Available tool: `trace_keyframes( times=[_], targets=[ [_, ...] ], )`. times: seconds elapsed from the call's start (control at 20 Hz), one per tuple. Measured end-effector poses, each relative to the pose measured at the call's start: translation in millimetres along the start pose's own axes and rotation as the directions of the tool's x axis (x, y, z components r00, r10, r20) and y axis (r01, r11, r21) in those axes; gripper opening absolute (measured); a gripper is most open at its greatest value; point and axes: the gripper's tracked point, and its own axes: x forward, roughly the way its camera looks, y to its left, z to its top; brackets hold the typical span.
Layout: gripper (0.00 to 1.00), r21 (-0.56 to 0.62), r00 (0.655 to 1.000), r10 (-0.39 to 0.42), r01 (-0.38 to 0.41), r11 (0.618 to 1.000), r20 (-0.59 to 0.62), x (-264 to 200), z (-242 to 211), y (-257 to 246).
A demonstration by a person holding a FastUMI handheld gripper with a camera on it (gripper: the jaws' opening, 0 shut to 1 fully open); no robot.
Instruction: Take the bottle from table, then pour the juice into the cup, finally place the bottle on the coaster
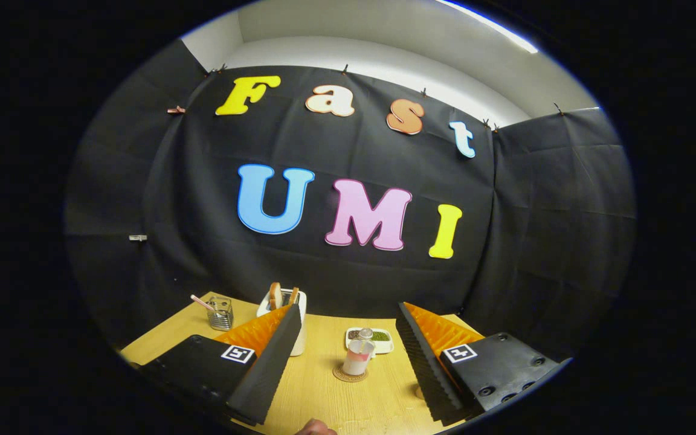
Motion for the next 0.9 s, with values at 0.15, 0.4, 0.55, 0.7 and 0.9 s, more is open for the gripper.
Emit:
trace_keyframes(
  times=[0.15, 0.4, 0.55, 0.7, 0.9],
  targets=[
    [0.97, 0.031, 0.997, 0.082, -0.082, 0.996, 0.013, -15.8, 12.7, -13.1],
    [0.97, 0.055, 0.986, 0.164, -0.164, 0.985, 0.009, -46.5, 5.6, -47.9],
    [0.97, 0.058, 0.979, 0.204, -0.205, 0.977, 0.012, -57.4, 2.9, -65.1],
    [0.97, 0.048, 0.971, 0.237, -0.237, 0.970, 0.015, -65.3, -4.7, -81.4],
    [0.97, 0.038, 0.967, 0.255, -0.256, 0.966, 0.010, -67.2, -17.1, -98.9]
  ],
)
